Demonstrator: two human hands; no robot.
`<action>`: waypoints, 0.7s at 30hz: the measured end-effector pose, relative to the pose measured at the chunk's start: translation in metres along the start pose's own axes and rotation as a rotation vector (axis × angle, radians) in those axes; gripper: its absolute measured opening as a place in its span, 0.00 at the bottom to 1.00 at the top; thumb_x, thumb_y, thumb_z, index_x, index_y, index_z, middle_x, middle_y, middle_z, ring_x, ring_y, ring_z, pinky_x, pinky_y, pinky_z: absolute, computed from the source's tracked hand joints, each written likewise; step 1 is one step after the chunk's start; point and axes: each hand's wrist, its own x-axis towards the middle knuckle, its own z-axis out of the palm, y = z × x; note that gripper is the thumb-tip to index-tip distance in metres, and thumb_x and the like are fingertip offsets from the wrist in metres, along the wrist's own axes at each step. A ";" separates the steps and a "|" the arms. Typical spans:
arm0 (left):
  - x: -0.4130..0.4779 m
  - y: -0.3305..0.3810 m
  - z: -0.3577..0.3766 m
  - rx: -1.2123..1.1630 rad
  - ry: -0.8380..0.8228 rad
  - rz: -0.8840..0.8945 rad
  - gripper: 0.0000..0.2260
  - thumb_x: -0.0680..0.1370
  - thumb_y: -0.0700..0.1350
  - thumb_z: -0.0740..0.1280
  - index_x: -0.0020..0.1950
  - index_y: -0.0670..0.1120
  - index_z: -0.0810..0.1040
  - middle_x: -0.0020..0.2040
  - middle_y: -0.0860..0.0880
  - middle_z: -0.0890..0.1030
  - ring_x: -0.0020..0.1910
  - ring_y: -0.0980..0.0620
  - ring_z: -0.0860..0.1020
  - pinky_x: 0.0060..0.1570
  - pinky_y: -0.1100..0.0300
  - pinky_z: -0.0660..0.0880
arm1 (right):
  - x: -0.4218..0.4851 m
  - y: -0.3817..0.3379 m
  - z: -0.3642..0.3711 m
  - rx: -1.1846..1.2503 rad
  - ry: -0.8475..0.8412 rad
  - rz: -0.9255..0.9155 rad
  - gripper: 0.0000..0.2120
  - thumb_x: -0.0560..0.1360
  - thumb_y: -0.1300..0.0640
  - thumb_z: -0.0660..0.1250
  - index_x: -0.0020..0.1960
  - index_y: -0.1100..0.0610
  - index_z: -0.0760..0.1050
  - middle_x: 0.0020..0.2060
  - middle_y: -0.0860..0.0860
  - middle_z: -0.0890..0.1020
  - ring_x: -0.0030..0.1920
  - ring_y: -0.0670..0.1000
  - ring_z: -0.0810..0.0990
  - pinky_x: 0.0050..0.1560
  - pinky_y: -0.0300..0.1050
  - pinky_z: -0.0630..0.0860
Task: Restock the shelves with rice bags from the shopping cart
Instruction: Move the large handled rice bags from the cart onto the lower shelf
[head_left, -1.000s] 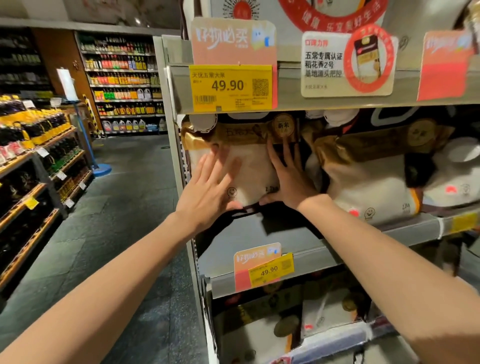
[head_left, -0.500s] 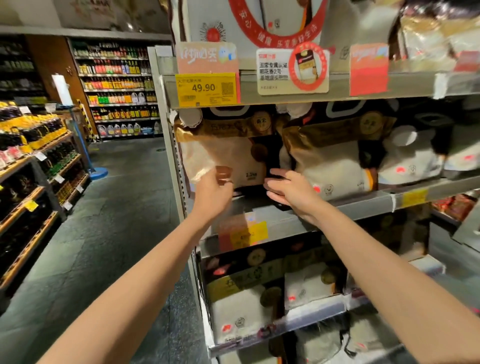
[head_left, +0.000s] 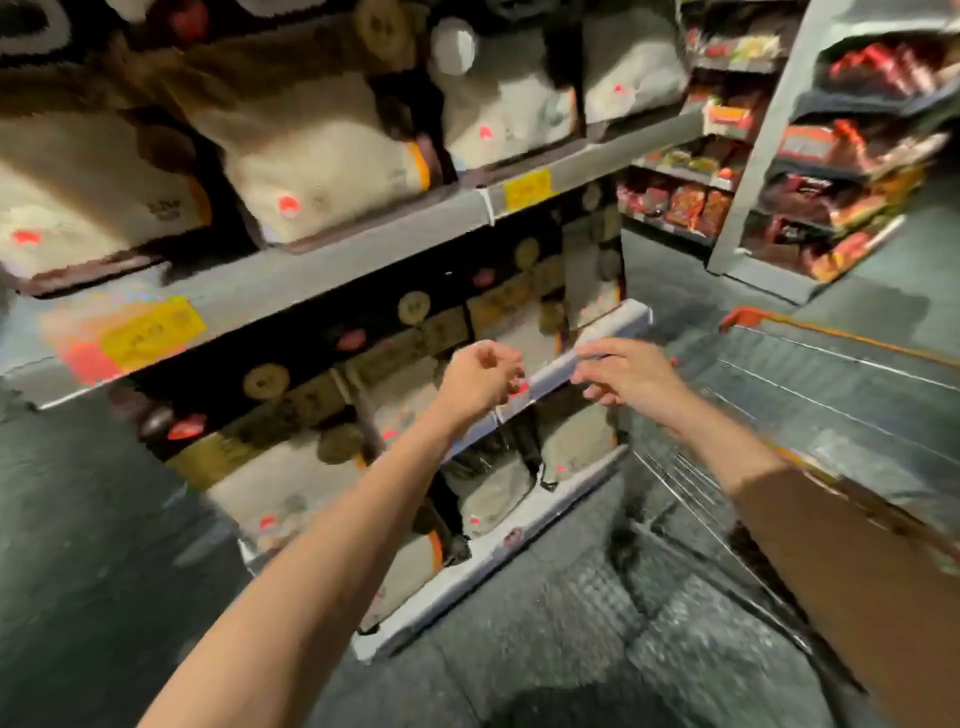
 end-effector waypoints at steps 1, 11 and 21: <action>0.001 -0.007 0.025 0.066 -0.055 0.013 0.10 0.79 0.36 0.66 0.38 0.45 0.77 0.35 0.46 0.78 0.30 0.56 0.76 0.34 0.62 0.72 | -0.008 0.023 -0.017 0.028 0.010 0.041 0.13 0.76 0.68 0.67 0.60 0.62 0.75 0.32 0.50 0.81 0.22 0.39 0.75 0.24 0.30 0.69; 0.017 -0.043 0.252 0.298 -0.540 0.087 0.11 0.78 0.32 0.66 0.39 0.45 0.77 0.37 0.47 0.77 0.27 0.69 0.71 0.34 0.66 0.69 | -0.083 0.184 -0.180 0.071 0.401 0.307 0.11 0.76 0.67 0.67 0.58 0.61 0.76 0.47 0.57 0.80 0.32 0.42 0.76 0.29 0.30 0.72; 0.119 -0.075 0.439 0.498 -0.682 0.207 0.06 0.78 0.39 0.68 0.53 0.45 0.82 0.47 0.53 0.82 0.44 0.59 0.78 0.50 0.64 0.74 | -0.044 0.287 -0.300 0.031 0.703 0.495 0.10 0.76 0.65 0.69 0.57 0.60 0.78 0.42 0.51 0.80 0.31 0.38 0.78 0.33 0.34 0.73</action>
